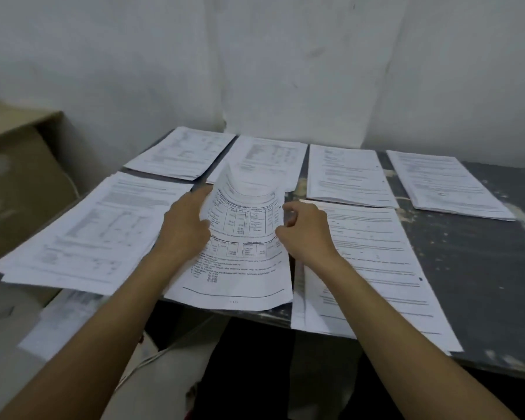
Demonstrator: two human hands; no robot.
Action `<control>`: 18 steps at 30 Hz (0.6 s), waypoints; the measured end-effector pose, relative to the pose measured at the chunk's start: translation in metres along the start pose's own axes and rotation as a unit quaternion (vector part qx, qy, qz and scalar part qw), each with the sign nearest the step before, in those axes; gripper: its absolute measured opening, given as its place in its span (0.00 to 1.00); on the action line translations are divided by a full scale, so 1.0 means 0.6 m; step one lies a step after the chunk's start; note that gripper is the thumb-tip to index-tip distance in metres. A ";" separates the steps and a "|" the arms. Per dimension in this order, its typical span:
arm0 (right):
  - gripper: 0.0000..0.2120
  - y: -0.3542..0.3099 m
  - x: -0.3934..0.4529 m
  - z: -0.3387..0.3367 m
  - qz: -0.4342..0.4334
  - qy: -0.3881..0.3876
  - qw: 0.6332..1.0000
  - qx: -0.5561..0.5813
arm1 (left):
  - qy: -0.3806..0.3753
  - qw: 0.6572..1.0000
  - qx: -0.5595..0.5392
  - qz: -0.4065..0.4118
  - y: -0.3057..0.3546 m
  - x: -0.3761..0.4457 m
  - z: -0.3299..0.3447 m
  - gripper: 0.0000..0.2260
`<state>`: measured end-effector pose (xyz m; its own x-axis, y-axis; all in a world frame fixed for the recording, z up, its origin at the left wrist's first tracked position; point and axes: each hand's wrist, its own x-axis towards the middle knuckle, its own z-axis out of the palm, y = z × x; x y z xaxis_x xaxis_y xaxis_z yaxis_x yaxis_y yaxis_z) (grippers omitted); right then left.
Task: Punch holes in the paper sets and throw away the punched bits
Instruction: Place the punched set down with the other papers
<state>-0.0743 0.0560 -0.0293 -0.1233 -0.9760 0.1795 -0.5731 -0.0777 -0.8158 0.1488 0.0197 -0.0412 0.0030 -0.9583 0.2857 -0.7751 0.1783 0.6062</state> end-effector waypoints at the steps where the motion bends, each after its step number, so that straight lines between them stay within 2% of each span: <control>1: 0.07 -0.002 -0.003 0.009 -0.003 -0.001 1.000 -0.008 | -0.001 1.000 0.005 -0.005 -0.009 -0.004 -0.002 0.31; 4: 0.05 -0.008 -0.015 0.029 -0.016 -0.004 0.996 -0.086 | -0.008 0.999 0.043 -0.015 -0.029 -0.014 -0.003 0.28; 6: 0.06 -0.013 -0.023 0.040 -0.023 -0.020 0.980 -0.195 | -0.016 0.995 0.094 0.002 -0.034 -0.022 -0.004 0.25; 9: 0.20 -0.013 -0.029 0.053 -0.048 -0.032 0.938 -0.342 | -0.005 0.989 0.140 0.049 -0.031 -0.028 -0.004 0.26; 11: 0.24 -0.014 -0.030 0.059 -0.072 -0.033 0.933 -0.351 | -0.007 0.986 0.146 0.084 -0.024 -0.027 0.000 0.23; 14: 0.18 -0.015 -0.025 0.068 -0.092 -0.043 0.928 -0.359 | -0.039 0.979 0.174 0.100 -0.009 -0.022 0.008 0.12; 18: 0.14 -0.020 0.001 0.074 -0.100 0.004 0.932 -0.348 | -0.031 0.979 0.178 0.092 0.010 0.005 0.013 0.10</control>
<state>-0.0314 0.0474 -0.0437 0.0380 -0.9544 0.2962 -0.9719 -0.1042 -0.2110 0.1392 0.0161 -0.0427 -0.1880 -0.9310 0.3130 -0.9300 0.2712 0.2482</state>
